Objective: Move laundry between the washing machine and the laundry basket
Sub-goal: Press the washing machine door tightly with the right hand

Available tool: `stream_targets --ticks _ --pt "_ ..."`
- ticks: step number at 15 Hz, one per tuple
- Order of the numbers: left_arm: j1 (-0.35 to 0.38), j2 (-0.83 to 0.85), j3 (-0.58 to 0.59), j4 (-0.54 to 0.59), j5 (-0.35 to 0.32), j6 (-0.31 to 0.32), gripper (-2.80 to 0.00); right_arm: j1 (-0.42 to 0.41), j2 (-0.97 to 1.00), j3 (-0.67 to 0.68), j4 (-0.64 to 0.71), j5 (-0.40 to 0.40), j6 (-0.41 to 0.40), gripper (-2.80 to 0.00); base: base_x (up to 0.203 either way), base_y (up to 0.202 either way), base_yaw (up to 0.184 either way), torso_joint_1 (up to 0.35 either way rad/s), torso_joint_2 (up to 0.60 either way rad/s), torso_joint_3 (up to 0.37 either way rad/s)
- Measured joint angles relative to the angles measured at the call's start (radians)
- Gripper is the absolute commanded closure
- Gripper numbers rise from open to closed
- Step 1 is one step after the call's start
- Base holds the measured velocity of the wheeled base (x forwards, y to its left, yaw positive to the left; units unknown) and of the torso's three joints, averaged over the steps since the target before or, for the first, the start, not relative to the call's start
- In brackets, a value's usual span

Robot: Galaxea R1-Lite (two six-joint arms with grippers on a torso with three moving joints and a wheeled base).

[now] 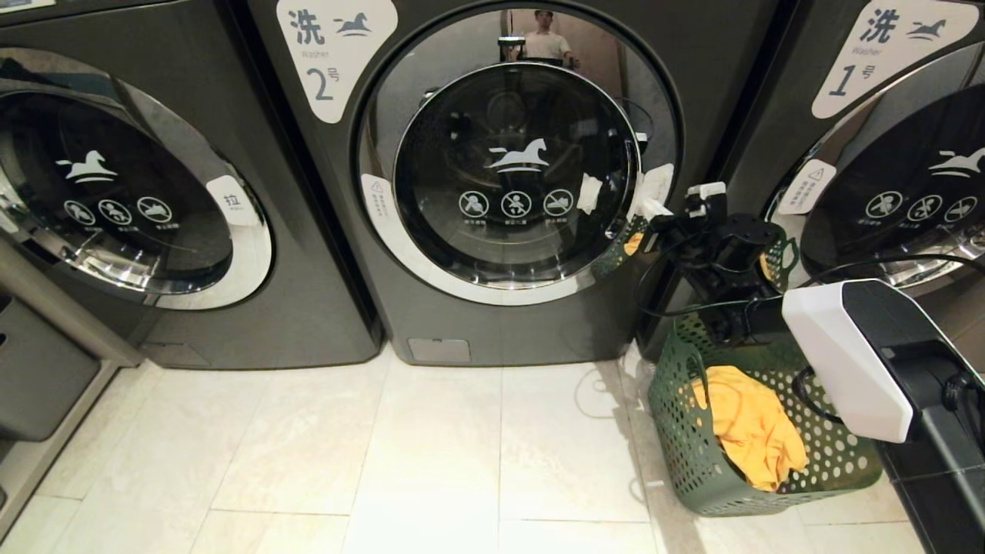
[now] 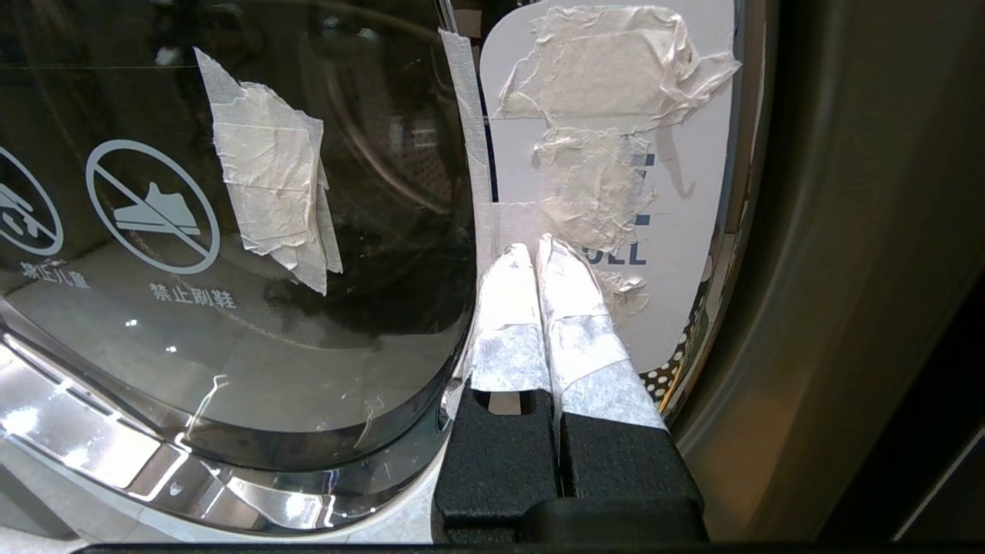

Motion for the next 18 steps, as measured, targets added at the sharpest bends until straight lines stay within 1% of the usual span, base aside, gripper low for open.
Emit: stream_targets --ticks 5,9,15,18 --pt "0.0 0.0 0.0 -0.001 0.0 -0.002 0.0 -0.003 0.001 -0.001 0.002 -0.004 0.004 0.0 0.0 0.0 0.0 0.0 0.0 0.0" --pt "0.0 0.0 0.002 -0.01 0.004 -0.01 0.0 -0.003 0.002 0.0 -0.011 0.0 0.004 0.0 0.0 0.0 0.0 0.003 0.0 -0.111" --pt "0.0 0.0 0.003 -0.011 0.004 -0.012 0.0 -0.003 -0.004 0.0 -0.003 -0.001 0.004 0.0 0.0 0.0 0.0 0.001 0.0 -0.008" --pt "-0.001 0.0 0.003 -0.011 0.004 -0.012 0.0 -0.004 -0.002 0.004 0.012 -0.003 0.004 0.0 0.0 0.0 0.0 0.004 0.01 -0.077"
